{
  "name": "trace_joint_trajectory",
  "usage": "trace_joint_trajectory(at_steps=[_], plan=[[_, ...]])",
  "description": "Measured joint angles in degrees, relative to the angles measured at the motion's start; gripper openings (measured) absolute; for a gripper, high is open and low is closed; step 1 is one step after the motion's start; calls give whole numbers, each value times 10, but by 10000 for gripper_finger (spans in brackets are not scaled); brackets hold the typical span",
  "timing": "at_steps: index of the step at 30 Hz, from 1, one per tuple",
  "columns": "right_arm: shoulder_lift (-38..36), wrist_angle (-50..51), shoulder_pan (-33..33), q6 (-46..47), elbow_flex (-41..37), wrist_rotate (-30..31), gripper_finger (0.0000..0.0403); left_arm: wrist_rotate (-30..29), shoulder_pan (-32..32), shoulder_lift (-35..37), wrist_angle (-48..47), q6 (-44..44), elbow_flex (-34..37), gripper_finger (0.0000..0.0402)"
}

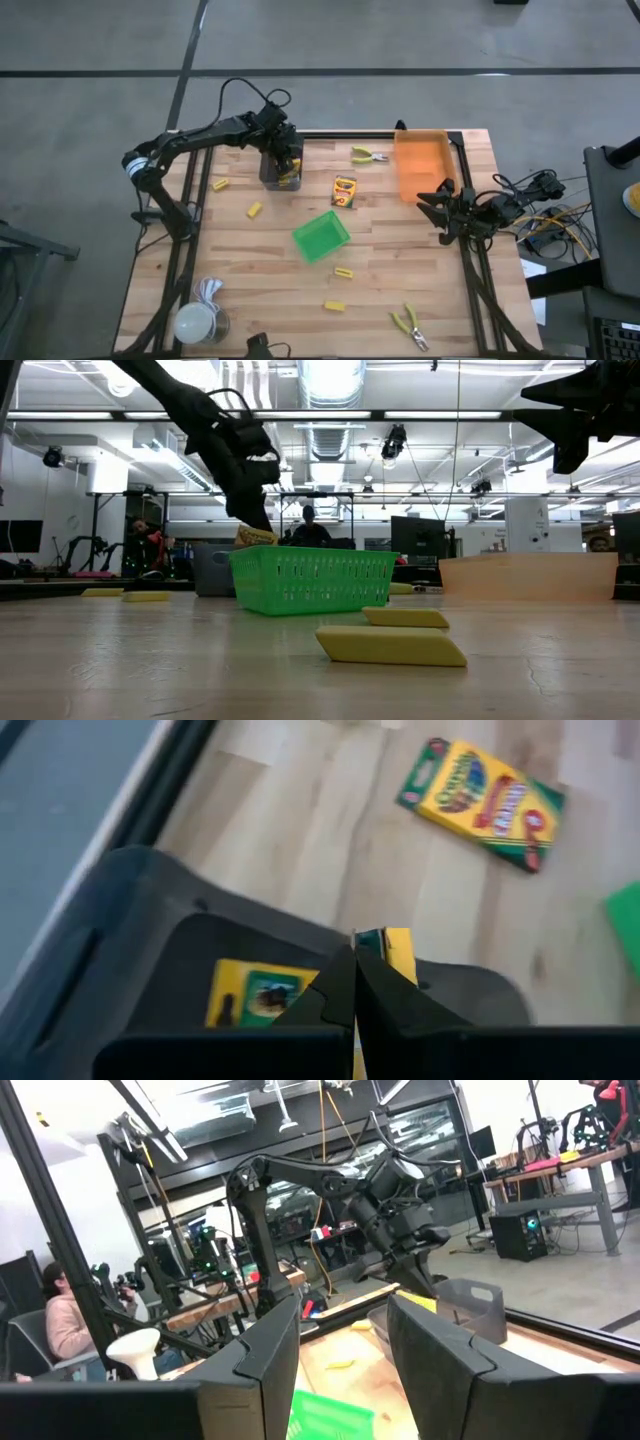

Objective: Pick & Place School Supplies
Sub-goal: Stack the bottom yellow crayon box on the yellow crayon box in the black bin

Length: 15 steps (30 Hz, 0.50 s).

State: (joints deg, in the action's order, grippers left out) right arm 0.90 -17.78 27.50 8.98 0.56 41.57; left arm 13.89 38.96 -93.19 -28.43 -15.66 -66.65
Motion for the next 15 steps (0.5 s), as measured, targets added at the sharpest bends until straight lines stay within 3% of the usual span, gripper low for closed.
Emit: trace_joint_trajectory(at_steps=[15], plan=[[0,0,0,0,0,0,148,-7,33,3,3,-24,5,0]])
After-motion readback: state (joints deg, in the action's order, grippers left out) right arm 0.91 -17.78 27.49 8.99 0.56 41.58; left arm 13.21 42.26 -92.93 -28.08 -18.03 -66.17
